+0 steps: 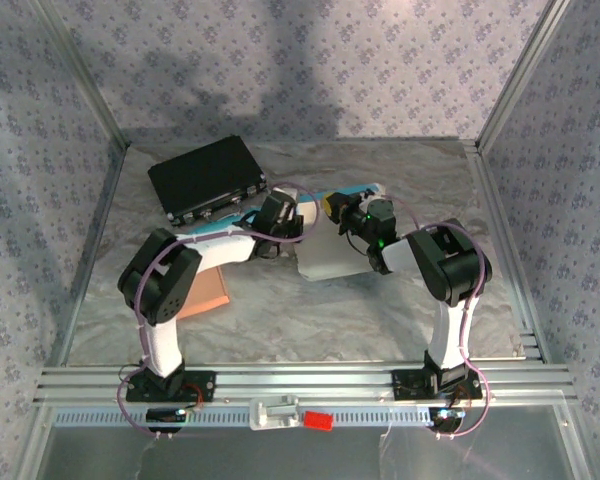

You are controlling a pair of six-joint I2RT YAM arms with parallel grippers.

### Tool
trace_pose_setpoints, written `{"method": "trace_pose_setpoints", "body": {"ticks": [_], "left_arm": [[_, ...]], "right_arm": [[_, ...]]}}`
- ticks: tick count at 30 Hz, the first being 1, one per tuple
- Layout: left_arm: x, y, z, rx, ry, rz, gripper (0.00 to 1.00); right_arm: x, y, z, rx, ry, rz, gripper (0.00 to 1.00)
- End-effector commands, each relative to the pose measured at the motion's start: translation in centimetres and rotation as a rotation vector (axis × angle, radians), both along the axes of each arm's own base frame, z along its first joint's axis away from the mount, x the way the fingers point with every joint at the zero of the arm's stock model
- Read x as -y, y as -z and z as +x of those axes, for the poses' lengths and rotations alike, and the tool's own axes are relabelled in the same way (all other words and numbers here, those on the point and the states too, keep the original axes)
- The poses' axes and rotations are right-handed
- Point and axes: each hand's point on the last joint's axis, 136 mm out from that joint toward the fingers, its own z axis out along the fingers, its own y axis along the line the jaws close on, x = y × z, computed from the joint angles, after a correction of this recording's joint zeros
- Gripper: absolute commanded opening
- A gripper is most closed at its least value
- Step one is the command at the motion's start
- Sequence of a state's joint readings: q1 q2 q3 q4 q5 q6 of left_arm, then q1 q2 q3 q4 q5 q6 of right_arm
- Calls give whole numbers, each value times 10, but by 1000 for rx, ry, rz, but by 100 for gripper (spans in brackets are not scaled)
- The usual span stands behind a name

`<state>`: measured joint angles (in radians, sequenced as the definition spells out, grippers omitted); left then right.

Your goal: Fold the paper box

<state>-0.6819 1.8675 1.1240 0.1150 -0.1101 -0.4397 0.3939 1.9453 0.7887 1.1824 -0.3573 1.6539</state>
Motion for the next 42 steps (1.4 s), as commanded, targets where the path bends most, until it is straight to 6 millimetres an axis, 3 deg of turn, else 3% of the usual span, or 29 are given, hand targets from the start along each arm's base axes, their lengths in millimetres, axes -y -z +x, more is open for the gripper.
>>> {"method": "trace_pose_setpoints", "body": {"ticks": [1,7,12,14,18,24,31,36,42], "left_arm": [[6,21,-5,-63,-3,51,0],[-1,19,-6,-121,-57,157,0],[-14,4,-8,-152,-89,214,0],[-18,-3,-10,-179,-92,233,0],[-23,-15,-14,-206,-76,243,0],[-33,-23,-19,-258,-86,219,0],[-43,-41,-23,-289,-81,224,0],[-51,-54,-32,-308,-87,206,3],[-53,-62,-35,-305,-96,191,0]], "right_arm": [[-31,15,-33,-71,-153,-5,0],[-29,8,-31,-88,-145,-26,0],[-9,-2,-32,-124,-115,-127,27],[5,-11,-33,-131,-103,-194,31],[34,-33,-38,-119,-66,-286,31],[60,-61,-46,-93,-61,-379,28],[97,-68,-61,-181,-56,-625,28],[94,-78,-47,-201,-85,-702,31],[92,-66,-21,-242,-100,-788,31]]}}
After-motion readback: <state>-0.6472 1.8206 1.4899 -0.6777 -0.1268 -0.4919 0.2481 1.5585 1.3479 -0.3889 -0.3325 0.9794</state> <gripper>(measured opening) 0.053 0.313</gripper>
